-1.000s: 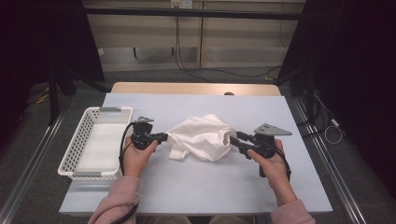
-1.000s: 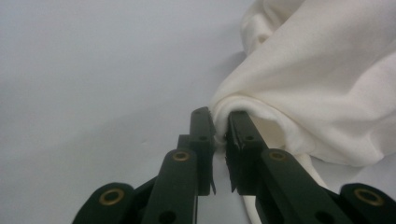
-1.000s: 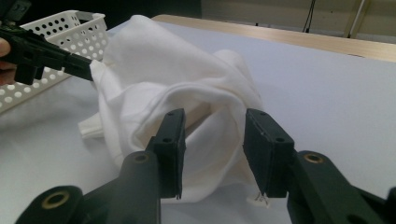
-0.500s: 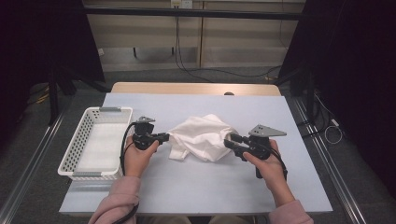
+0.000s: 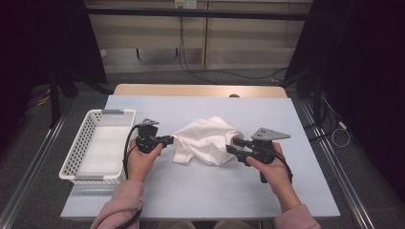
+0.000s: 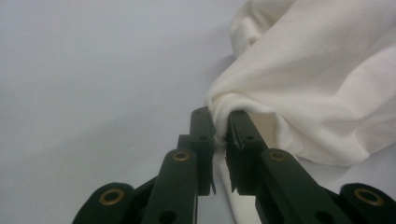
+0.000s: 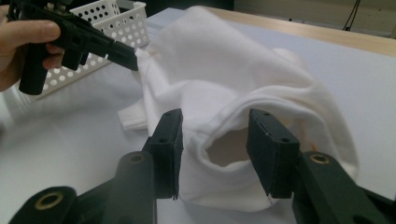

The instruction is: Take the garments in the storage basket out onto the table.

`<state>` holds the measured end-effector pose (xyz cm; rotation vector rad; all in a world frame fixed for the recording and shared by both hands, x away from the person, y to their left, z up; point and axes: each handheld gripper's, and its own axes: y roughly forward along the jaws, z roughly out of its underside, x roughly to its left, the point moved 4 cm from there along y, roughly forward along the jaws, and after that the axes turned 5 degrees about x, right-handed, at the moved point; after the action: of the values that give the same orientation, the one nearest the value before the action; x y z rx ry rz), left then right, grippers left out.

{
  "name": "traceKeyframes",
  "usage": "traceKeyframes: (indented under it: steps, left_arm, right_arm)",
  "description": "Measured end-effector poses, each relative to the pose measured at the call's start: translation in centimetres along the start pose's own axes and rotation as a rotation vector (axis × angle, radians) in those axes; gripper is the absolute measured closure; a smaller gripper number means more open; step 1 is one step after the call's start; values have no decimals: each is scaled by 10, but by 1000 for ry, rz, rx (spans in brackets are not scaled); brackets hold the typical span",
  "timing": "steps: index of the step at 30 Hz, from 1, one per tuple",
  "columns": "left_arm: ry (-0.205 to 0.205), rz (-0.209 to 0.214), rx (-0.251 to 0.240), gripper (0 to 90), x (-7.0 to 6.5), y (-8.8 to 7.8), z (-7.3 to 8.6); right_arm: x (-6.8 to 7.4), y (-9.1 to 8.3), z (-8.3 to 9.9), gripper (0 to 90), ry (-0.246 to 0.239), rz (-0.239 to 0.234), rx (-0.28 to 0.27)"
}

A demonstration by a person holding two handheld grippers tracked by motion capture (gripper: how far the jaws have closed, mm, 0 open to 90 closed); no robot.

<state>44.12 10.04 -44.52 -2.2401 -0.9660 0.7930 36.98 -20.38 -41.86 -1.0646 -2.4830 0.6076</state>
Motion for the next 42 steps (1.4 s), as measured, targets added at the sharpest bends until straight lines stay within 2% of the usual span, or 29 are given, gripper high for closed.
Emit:
traceKeyframes:
  steps: [4, 7, 9, 10, 11, 12, 15, 17, 18, 21, 22, 23, 25, 27, 28, 30, 31, 32, 33, 34, 35, 36, 37, 38, 40, 41, 42]
  left_arm:
    - [5, 2, -6, 816, 0, 0, -1]
    - [4, -3, -3, 815, 0, -1, 0]
    - [-10, 6, -4, 814, 0, 0, 0]
    - [3, -1, -11, 813, 2, 0, 0]
    - [-1, 3, -14, 813, 2, 0, 0]
    - [2, 1, 2, 812, 3, -1, 0]
    - [3, 14, -21, 809, 2, -1, -2]
    - [9, 26, -15, 799, 1, -1, -2]
    - [7, 31, -29, 791, 0, 0, -3]
    - [33, 41, -25, 750, -3, 1, -3]
    - [30, 42, -26, 731, -5, 2, -3]
    - [44, 36, -19, 704, -4, 2, -4]
    - [39, 49, -28, 651, -6, 3, -3]
    - [66, 32, -1, 591, -5, 3, -2]
    - [54, 42, -6, 565, -6, 4, -2]
    - [77, 42, 6, 507, -5, 5, -1]
    - [48, 52, 2, 489, -8, 6, 0]
    - [72, 47, 5, 473, -7, 6, -1]
    - [64, 48, 7, 458, -7, 7, 0]
    - [92, 41, 19, 439, -6, 7, 0]
    - [92, 44, 27, 428, -6, 8, 1]
    - [87, 43, 32, 428, -7, 9, 2]
    - [72, 46, 5, 426, -7, 11, 1]
    - [99, 42, 32, 433, -6, 11, 2]
    - [95, 58, 36, 463, -7, 13, 3]
    - [67, 71, 13, 486, -10, 15, 2]
    - [62, 86, 21, 525, -12, 16, 3]
  right_arm:
    - [1, 8, 5, 573, -5, 6, 34]
    - [0, 11, 8, 790, -10, 3, 72]
    - [-1, 12, 7, 846, -7, -10, 79]
    - [-1, 12, 6, 852, -3, -9, 74]
    - [-2, 12, 4, 856, 8, -8, 70]
    - [-4, 11, 1, 857, 14, -4, 60]
    - [-10, 5, -11, 860, 33, 12, 9]
    - [-16, 0, -20, 862, 75, 12, -48]
    - [-20, -2, -24, 862, 87, 30, -71]
    - [-32, -5, -31, 863, 142, 55, -105]
    - [-36, -5, -32, 863, 149, 75, -108]
    - [-38, -5, -33, 863, 159, 83, -108]
    - [-43, -5, -34, 863, 169, 97, -105]
    - [-45, -4, -34, 863, 164, 112, -94]
    - [-47, -4, -33, 863, 170, 116, -92]
    - [-50, -4, -32, 863, 176, 134, -91]
    - [-52, -4, -31, 863, 175, 139, -96]
    - [-55, -4, -30, 863, 174, 155, -89]
    - [-55, -4, -30, 863, 176, 160, -88]
    - [-57, -4, -29, 863, 174, 163, -88]
    - [-59, -4, -27, 862, 182, 168, -85]
    - [-60, -5, -26, 862, 192, 169, -81]
    - [-62, -5, -25, 862, 187, 178, -78]
    - [-63, -5, -24, 862, 189, 185, -76]
    - [-65, -5, -21, 861, 194, 186, -70]
    - [-65, -5, -19, 861, 194, 188, -62]
    - [-65, -4, -17, 861, 188, 190, -58]
